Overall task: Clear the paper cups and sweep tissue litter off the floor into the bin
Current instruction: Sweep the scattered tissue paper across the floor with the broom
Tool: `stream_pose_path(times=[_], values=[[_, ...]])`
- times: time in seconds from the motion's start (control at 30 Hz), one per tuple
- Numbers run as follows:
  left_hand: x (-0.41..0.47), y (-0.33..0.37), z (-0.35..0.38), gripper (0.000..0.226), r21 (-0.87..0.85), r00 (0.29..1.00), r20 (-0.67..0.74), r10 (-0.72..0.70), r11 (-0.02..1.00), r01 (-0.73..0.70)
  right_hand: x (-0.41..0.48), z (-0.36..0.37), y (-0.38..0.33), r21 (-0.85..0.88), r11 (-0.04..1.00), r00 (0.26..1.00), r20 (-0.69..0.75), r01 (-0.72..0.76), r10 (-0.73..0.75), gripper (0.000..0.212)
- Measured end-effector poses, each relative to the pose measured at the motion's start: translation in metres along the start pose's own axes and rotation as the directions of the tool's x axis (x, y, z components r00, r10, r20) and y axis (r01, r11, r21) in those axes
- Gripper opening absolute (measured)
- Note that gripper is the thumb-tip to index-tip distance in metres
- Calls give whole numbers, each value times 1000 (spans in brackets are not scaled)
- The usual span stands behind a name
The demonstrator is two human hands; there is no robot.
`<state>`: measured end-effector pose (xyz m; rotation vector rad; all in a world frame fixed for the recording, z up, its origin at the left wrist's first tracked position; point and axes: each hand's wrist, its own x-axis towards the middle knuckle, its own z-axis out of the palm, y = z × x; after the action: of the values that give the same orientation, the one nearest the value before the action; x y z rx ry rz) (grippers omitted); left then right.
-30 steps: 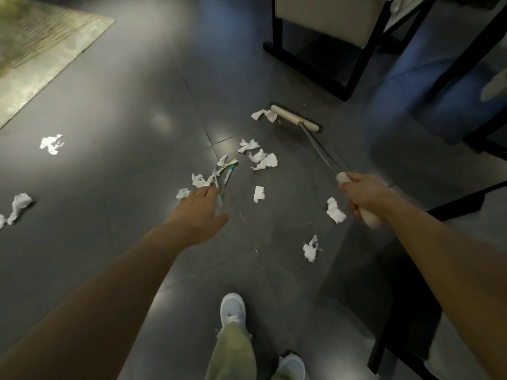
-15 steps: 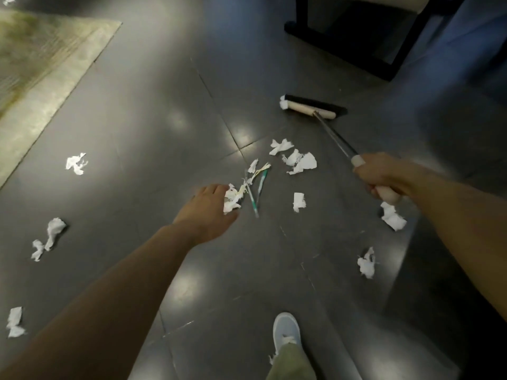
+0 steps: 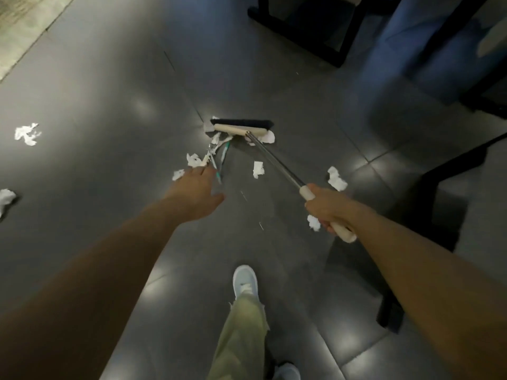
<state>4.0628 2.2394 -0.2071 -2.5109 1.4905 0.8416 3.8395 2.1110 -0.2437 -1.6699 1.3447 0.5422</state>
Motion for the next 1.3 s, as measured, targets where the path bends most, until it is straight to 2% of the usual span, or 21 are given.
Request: stream_pose_path(times=[0.1,0.17,0.27,0.43,0.63,0.77,0.83,1.0,1.1,1.2,1.3], values=[[-39,21,17,63,-29,1000,0,-16,999,16,-60,31,43,31,999,1000,15,8,-8,51],[-64,32,28,65,-22,1000,12,-3,1000,4,-98,44,71,136,991,999,50,-5,-2,44],[-95,40,40,65,-32,1000,12,28,999,-27,-132,42,102,269,963,999,29,21,-30,48],[-129,33,48,62,-32,1000,-10,5,999,-5,-135,34,92,284,952,993,-71,113,-97,50],[-156,-1,62,63,-57,998,-11,-67,996,66,-95,51,20,214,953,972,-141,215,-188,34],[-169,-29,79,64,-59,995,7,-104,993,104,-68,64,-18,199,959,978,-97,200,-184,29],[-175,-42,87,65,-60,992,19,-123,991,123,-56,74,-25,106,973,978,-57,203,-198,35],[-192,-63,107,65,-63,984,58,-167,983,171,-47,106,-24,-109,979,985,2,173,-174,32],[-203,-69,116,65,-78,983,54,-173,981,177,-56,119,-14,-232,961,988,12,151,-153,41],[-218,-69,123,65,-89,986,32,-167,982,169,-74,131,7,-298,946,992,28,128,-126,52],[-241,-65,130,65,-88,990,14,-138,986,139,-103,149,33,-328,937,993,34,121,-116,51]])
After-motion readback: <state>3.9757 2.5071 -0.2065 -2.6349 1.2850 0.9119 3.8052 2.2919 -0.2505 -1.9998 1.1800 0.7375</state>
